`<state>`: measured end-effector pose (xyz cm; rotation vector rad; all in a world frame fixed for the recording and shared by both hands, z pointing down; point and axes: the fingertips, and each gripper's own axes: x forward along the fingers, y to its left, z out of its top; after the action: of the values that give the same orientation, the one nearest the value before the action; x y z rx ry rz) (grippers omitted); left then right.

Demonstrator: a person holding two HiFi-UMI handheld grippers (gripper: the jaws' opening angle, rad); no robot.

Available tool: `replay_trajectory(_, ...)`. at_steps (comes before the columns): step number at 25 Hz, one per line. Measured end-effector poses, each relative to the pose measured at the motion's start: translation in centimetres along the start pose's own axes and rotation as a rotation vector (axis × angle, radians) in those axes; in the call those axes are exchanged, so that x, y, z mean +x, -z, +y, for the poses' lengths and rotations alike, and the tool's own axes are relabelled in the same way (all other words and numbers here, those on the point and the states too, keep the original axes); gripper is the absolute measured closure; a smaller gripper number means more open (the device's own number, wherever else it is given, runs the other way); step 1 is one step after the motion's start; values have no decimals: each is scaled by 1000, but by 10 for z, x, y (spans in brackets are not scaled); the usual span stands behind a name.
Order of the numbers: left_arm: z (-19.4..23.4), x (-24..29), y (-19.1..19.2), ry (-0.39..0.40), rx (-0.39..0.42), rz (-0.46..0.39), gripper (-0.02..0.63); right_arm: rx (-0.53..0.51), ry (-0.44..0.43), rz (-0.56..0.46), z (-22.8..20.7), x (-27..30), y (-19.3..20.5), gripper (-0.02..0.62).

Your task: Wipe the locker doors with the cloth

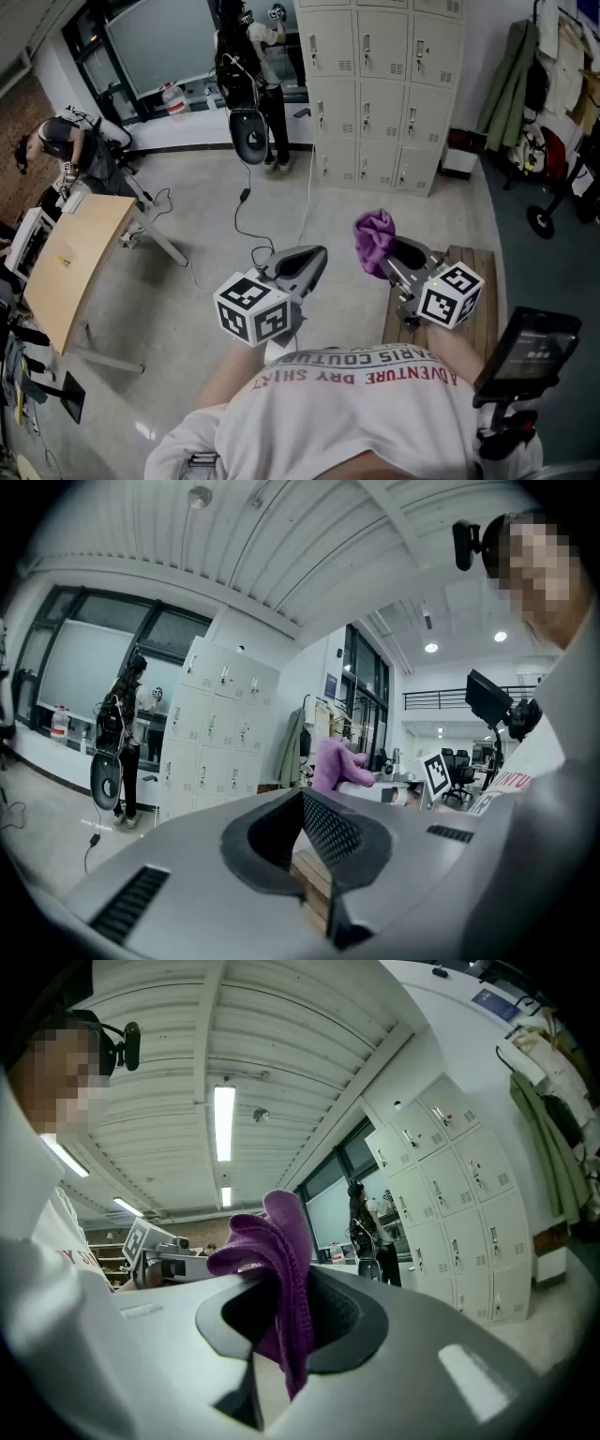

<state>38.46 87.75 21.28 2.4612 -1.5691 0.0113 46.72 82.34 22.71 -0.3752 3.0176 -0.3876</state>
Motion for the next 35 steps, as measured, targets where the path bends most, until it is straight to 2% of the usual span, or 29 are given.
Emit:
replay_trajectory(12,-1,-6,4,-8,-25,7,606,35,-6,15,5,1,3,520)
replay_trajectory(18,-6,-10,4,-7,-4,-4,606,70,-28,-16,10,-5,6,518)
replay_trajectory(25,7,-1,10,-27,-3,-1,606,49,-19,-18,-1,-1,8,518)
replay_trajectory(30,44,17,16,-19,-12,10,606,52,-6,-13,-27,31,20,518)
replay_trajectory(35,117,61,25,-6,-41,41,606,77,17,15,-84,93,35,518)
